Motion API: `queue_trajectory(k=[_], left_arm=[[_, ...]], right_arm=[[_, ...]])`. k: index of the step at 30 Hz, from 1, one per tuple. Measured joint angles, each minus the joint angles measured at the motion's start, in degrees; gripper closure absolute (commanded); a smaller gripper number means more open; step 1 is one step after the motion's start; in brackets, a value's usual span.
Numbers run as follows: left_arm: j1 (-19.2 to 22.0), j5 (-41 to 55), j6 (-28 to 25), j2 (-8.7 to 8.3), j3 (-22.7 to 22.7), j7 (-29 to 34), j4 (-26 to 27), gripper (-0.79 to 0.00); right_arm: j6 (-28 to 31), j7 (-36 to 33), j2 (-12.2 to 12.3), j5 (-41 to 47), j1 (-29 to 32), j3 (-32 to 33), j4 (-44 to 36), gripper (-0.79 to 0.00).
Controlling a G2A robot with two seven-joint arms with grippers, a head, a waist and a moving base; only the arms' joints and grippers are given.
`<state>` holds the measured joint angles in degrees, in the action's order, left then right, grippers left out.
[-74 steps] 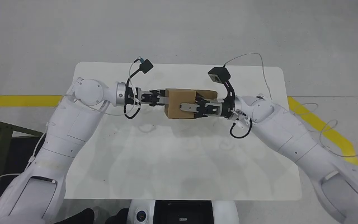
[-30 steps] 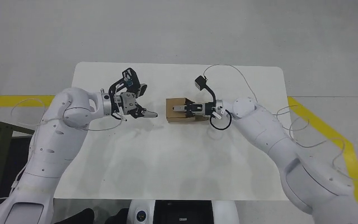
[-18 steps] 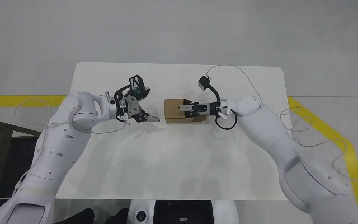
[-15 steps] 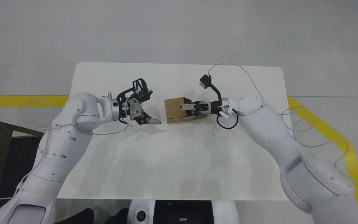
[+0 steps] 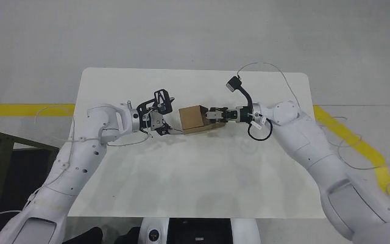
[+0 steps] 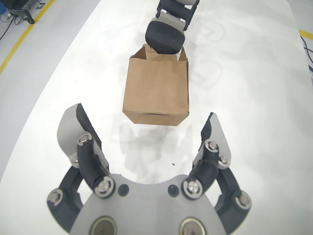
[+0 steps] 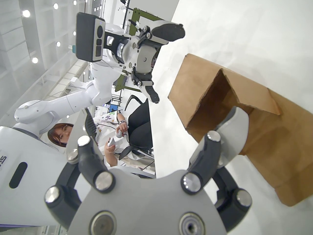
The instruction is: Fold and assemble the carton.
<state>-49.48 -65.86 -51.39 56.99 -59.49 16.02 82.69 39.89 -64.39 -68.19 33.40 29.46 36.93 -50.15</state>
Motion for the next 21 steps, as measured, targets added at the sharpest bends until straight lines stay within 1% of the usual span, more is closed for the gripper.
queue_trajectory(k=[7, 9, 10, 12, 13, 15, 17, 18, 19, 21], left_arm=[[1.6, -2.6, 1.4, 0.88, 2.7, -1.3, -2.3, -0.785], [2.3, -3.5, 2.3, 1.17, 3.4, -1.4, -3.0, -0.785], [2.7, -3.8, 2.7, 1.29, 3.6, -1.5, -3.4, -0.785], [3.3, -4.2, 3.6, 1.57, 4.1, -1.9, -4.3, -0.785], [3.6, -4.3, 3.9, 1.67, 4.2, -2.1, -4.8, -0.785], [4.3, -4.1, 4.5, 1.86, 4.2, -2.6, -5.9, -0.785], [4.8, -3.8, 4.6, 1.98, 4.2, -2.7, -6.7, -0.785], [5.0, -3.7, 4.5, 2.06, 4.2, -2.8, -7.1, -0.785], [5.2, -3.5, 4.3, 2.11, 4.3, -2.7, -7.4, -0.785], [5.6, -3.1, 3.0, 2.24, 4.6, -2.3, -7.9, -0.785]], right_arm=[[-1.9, -1.9, 3.7, -3.2, 3.5, 5.4, -8.0, -0.785], [-2.2, -2.2, 4.5, -4.2, 4.6, 6.9, -9.7, -0.474], [-2.2, -2.2, 4.8, -4.4, 5.0, 7.4, -10.3, -0.379], [-2.5, -2.5, 5.3, -4.9, 5.8, 8.6, -11.5, -0.345], [-2.6, -2.6, 5.5, -5.0, 6.2, 9.0, -12.0, -0.311], [-2.8, -2.8, 5.9, -5.4, 6.9, 9.9, -12.8, -0.212], [-3.1, -2.9, 6.1, -5.8, 7.4, 10.5, -13.0, -0.071], [-3.3, -3.0, 6.1, -6.1, 7.7, 10.7, -13.0, -0.034], [-3.5, -2.9, 6.2, -6.4, 7.8, 10.9, -12.9, -0.009], [-4.0, -2.4, 6.3, -8.3, 7.8, 11.0, -12.4, 0.0]])
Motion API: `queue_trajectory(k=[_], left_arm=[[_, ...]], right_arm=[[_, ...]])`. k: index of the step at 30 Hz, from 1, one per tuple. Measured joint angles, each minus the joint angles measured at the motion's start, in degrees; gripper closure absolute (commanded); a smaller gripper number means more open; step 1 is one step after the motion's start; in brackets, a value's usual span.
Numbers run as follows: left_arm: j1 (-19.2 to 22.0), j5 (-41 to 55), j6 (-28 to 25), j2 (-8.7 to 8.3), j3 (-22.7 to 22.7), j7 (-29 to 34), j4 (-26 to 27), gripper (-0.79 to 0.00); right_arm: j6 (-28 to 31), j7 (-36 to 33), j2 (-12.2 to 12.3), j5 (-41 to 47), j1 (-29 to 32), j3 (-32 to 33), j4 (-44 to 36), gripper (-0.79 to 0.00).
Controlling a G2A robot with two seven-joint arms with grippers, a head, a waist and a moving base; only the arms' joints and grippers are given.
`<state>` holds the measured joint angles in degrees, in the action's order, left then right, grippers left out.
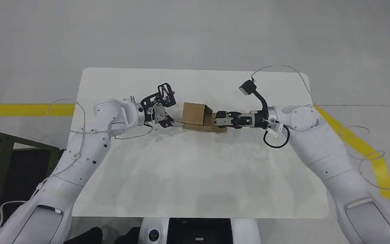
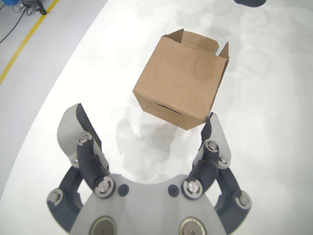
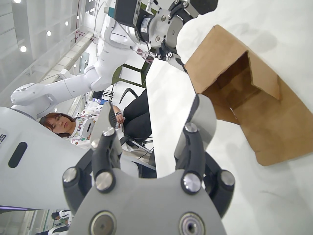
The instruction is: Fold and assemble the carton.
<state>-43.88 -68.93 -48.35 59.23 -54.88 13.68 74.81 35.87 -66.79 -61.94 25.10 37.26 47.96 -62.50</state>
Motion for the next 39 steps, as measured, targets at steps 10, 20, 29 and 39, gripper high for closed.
queue_trajectory(k=[10, 20, 29, 39], left_arm=[[2.2, 0.8, -4.4, 0.98, 2.7, -0.2, -1.5, -0.785], [5.6, -0.1, -5.0, 2.66, 5.8, -3.8, -6.9, -0.785], [6.1, -0.9, -4.1, 3.9, 7.9, -6.9, -9.2, -0.785], [6.1, -2.0, -3.1, 4.5, 8.1, -9.4, -11.0, -0.785]], right_arm=[[-1.5, 6.1, 0.2, -11.2, -0.8, 0.5, 1.2, 0.0], [-2.2, 6.4, 0.3, -11.5, -0.4, 0.5, 0.8, 0.0], [-14.0, 5.2, 1.4, -13.8, 4.9, 1.3, -4.5, 0.0], [-15.6, 12.6, -0.7, -14.4, 5.2, -1.6, -2.6, 0.0]])
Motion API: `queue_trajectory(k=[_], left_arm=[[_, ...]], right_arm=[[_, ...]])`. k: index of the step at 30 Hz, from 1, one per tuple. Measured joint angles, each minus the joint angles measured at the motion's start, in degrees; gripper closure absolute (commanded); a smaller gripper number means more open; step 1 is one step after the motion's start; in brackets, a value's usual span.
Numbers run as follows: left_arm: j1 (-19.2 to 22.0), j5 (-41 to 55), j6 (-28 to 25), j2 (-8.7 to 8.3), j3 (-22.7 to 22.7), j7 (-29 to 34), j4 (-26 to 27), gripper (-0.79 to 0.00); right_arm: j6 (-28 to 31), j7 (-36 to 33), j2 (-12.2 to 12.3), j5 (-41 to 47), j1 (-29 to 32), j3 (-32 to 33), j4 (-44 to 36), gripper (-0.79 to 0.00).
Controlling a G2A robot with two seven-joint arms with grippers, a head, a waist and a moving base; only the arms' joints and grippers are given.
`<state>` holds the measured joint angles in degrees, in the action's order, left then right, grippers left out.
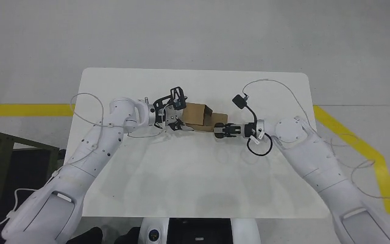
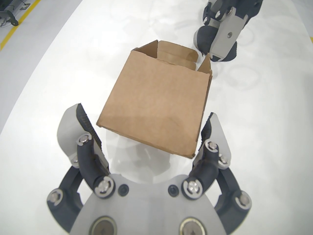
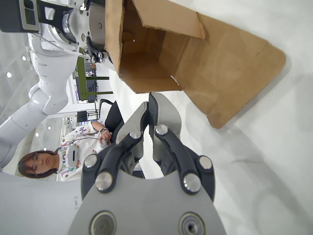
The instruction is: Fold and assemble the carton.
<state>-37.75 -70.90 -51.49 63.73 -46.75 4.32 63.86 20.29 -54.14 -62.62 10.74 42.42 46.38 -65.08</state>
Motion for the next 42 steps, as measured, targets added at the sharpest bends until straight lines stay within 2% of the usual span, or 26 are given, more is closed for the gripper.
queue_trajectory(k=[12, 30, 35, 42], left_arm=[[0.1, -0.3, -0.3, 0.54, 0.1, -0.1, -0.2, -0.785], [-0.6, -0.6, -0.4, 0.83, -0.6, 1.0, 0.3, -0.785], [-0.7, -0.2, -0.4, 0.87, -1.0, 1.5, 0.3, -0.785], [-1.0, 0.2, 0.0, 0.93, -1.5, 2.1, 0.5, -0.785]], right_arm=[[1.6, 2.7, -3.7, 1.8, -4.0, -4.1, 5.5, 0.0], [5.0, 2.4, -9.4, 3.6, -9.2, -9.0, 14.7, 0.0], [6.8, 1.1, -9.5, 3.5, -9.6, -8.0, 16.3, 0.0], [6.4, -1.3, -7.4, 0.6, -7.6, -4.4, 14.1, 0.0]])
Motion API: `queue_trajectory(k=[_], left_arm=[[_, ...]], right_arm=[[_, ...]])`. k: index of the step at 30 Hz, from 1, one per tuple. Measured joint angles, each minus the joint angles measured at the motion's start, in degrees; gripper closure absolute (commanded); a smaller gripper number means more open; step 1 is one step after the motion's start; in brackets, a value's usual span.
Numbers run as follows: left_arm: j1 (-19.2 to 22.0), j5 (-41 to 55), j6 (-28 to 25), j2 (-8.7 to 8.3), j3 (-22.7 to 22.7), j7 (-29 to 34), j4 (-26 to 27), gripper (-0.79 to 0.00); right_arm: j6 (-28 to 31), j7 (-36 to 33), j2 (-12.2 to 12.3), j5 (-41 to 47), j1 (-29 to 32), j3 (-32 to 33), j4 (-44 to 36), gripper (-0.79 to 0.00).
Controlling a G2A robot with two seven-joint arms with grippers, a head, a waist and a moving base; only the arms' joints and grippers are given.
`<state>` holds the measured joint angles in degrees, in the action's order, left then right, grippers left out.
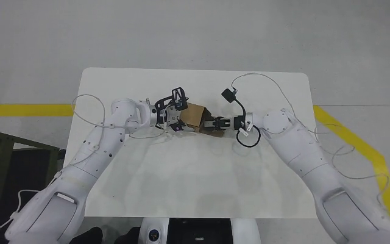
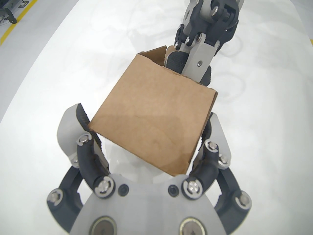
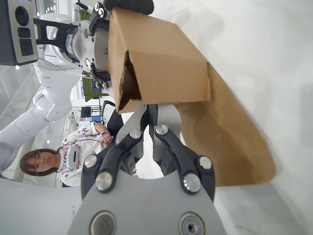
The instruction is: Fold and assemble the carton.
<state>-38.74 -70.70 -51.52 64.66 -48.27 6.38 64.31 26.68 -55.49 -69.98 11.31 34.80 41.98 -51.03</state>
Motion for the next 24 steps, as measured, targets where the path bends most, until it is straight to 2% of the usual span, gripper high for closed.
queue_trajectory(k=[6, 11, 24], left_arm=[[-0.3, 0.2, 0.2, 0.03, -0.4, 0.4, 0.2, -0.785], [-0.4, 0.3, 0.2, 0.06, -0.7, 0.6, 0.4, -0.785], [-0.7, 0.0, -0.1, 0.14, -1.3, 0.7, 0.7, -0.785]], right_arm=[[-1.7, 0.3, 1.7, -0.9, 2.3, 3.7, -3.3, 0.0], [-2.8, 1.0, 2.1, -1.3, 3.2, 5.2, -4.6, 0.0], [-3.1, 0.7, 0.2, -0.7, 2.3, 2.9, -4.2, 0.0]])
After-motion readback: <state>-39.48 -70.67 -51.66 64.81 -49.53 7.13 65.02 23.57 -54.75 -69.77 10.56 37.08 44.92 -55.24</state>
